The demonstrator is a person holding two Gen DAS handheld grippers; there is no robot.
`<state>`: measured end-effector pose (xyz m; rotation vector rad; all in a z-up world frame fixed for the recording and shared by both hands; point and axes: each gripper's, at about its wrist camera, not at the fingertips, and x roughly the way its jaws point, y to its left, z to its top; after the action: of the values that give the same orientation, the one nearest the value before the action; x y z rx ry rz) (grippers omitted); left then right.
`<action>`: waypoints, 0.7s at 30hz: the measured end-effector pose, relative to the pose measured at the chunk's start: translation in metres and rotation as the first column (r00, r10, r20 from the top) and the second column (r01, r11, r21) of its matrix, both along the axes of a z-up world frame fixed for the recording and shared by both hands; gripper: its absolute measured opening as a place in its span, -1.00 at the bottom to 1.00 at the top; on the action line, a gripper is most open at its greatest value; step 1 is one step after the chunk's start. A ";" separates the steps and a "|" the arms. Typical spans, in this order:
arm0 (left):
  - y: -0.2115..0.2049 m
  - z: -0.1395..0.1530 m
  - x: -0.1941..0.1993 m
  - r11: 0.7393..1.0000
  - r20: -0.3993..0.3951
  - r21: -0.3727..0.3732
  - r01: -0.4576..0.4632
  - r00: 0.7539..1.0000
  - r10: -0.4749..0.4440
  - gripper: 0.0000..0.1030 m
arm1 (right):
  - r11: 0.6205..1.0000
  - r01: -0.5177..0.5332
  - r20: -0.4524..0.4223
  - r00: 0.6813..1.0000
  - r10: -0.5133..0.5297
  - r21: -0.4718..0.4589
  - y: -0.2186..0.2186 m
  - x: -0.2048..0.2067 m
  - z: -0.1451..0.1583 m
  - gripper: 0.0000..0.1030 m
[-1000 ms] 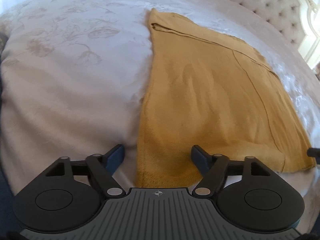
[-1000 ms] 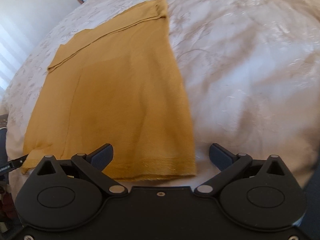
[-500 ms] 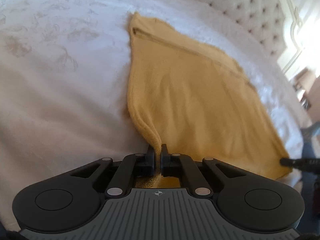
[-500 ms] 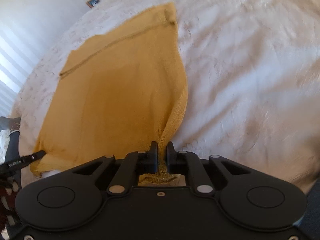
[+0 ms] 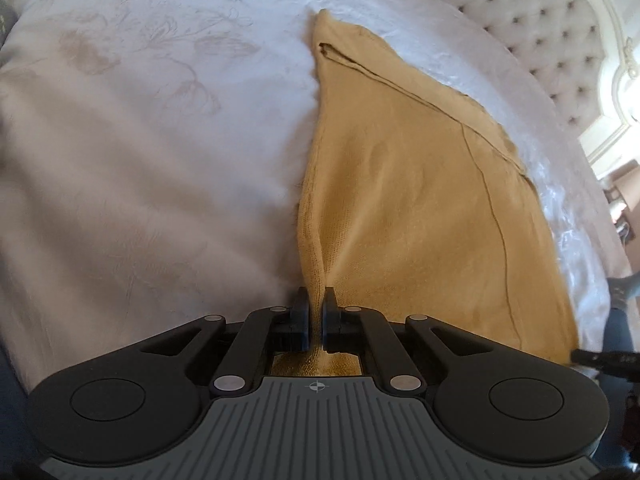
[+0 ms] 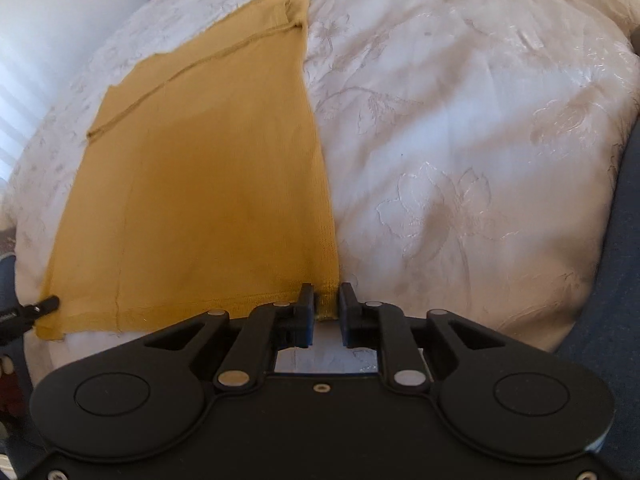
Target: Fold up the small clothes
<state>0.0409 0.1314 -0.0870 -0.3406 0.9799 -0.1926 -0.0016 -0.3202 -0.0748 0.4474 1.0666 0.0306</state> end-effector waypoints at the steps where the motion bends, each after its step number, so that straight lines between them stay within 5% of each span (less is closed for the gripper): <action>1: -0.003 0.001 0.001 1.000 0.004 0.013 0.007 1.000 -0.007 -0.89 | 1.000 0.011 0.011 1.000 -0.011 -0.001 -0.002 -0.001 0.001 -0.45; 7: -0.006 -0.005 0.004 0.999 0.001 0.035 0.029 1.000 -0.030 -0.84 | 1.000 0.015 0.022 1.000 -0.015 0.027 -0.004 0.007 -0.006 -0.06; 10: -0.005 -0.007 0.002 0.999 0.006 0.025 0.037 0.999 -0.037 -0.63 | 0.999 -0.012 0.024 1.000 0.011 0.034 0.002 0.005 -0.011 0.12; 15: -0.021 -0.008 0.001 0.996 0.046 -0.002 0.094 0.994 -0.094 0.33 | 0.997 -0.048 0.034 0.998 0.047 0.059 0.008 0.012 -0.017 0.36; 21: -0.053 -0.014 0.001 0.985 0.089 0.103 0.140 0.985 -0.150 0.88 | 0.990 -0.095 0.066 0.994 0.089 0.101 0.014 0.016 -0.022 0.84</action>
<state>0.0417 0.0783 -0.1005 -0.1696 0.9153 -0.2908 0.0143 -0.3060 -0.0969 0.4875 1.0281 0.1811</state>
